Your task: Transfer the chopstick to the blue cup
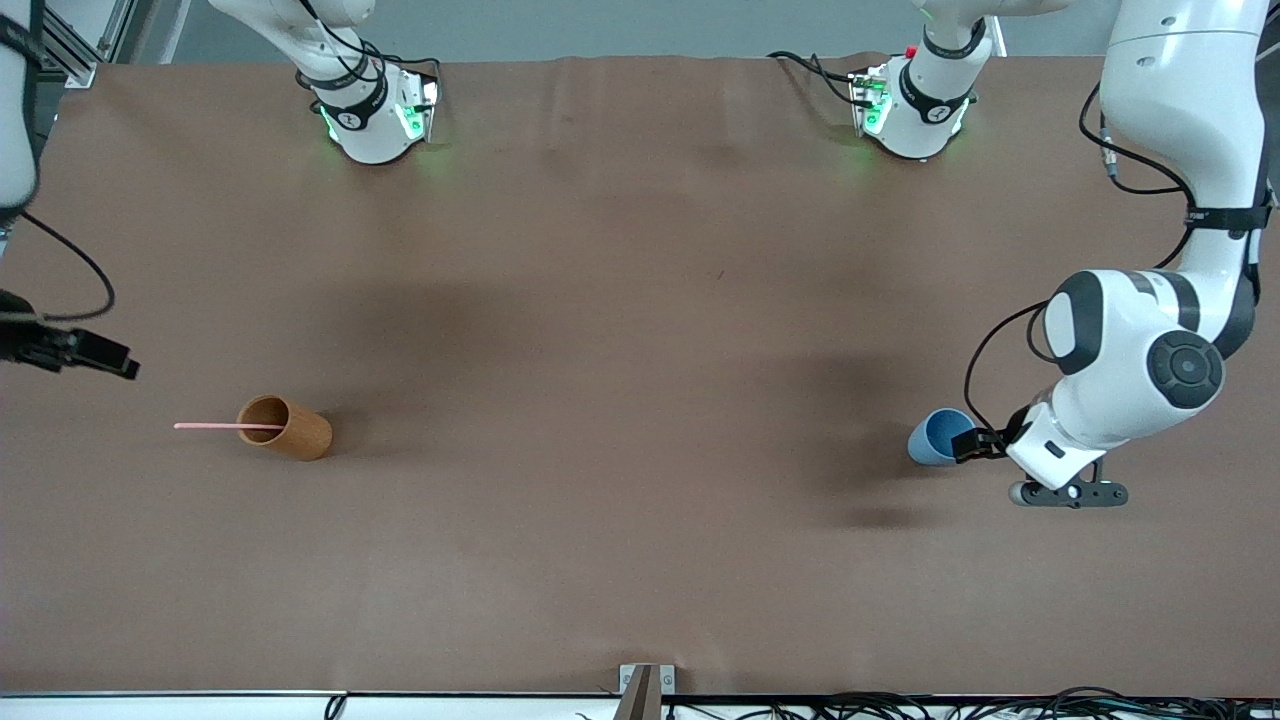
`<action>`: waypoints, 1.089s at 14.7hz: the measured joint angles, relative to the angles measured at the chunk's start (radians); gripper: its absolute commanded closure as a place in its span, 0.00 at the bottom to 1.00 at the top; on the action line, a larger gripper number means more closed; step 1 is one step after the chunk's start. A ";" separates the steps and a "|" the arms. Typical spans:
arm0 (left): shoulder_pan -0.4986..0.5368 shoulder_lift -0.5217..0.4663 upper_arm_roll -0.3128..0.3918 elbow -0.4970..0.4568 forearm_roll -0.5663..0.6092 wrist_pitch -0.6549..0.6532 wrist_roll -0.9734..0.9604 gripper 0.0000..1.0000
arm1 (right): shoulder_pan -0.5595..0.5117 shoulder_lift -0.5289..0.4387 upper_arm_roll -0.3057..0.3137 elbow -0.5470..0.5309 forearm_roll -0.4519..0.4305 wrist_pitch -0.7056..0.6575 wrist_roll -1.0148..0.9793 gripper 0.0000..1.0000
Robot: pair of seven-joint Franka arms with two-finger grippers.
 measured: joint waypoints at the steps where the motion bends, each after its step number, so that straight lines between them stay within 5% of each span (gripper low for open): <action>1: 0.000 0.000 0.000 -0.015 0.000 0.009 0.000 0.00 | -0.001 0.034 0.000 0.000 0.000 0.033 0.000 0.07; 3: 0.000 0.001 0.000 -0.048 0.000 0.026 0.000 0.02 | -0.003 0.099 0.000 0.000 0.003 0.095 0.000 0.10; 5: 0.002 0.003 0.000 -0.072 0.000 0.034 -0.001 0.14 | -0.013 0.155 -0.001 0.001 0.043 0.126 0.002 0.15; 6: 0.004 0.005 0.000 -0.079 0.000 0.035 -0.001 0.29 | -0.026 0.174 -0.001 0.002 0.076 0.129 -0.002 0.19; 8: 0.005 0.016 0.000 -0.087 0.000 0.044 -0.001 0.77 | -0.054 0.187 -0.001 0.002 0.112 0.129 -0.040 0.28; 9: 0.005 0.023 0.000 -0.089 0.000 0.053 -0.002 0.90 | -0.066 0.188 -0.001 0.002 0.121 0.128 -0.062 0.33; 11: 0.005 0.032 0.000 -0.091 0.000 0.061 -0.002 1.00 | -0.078 0.193 -0.001 0.002 0.139 0.125 -0.094 0.41; 16: -0.001 0.034 -0.003 -0.083 0.000 0.071 0.001 1.00 | -0.080 0.234 0.001 0.000 0.185 0.122 -0.183 0.52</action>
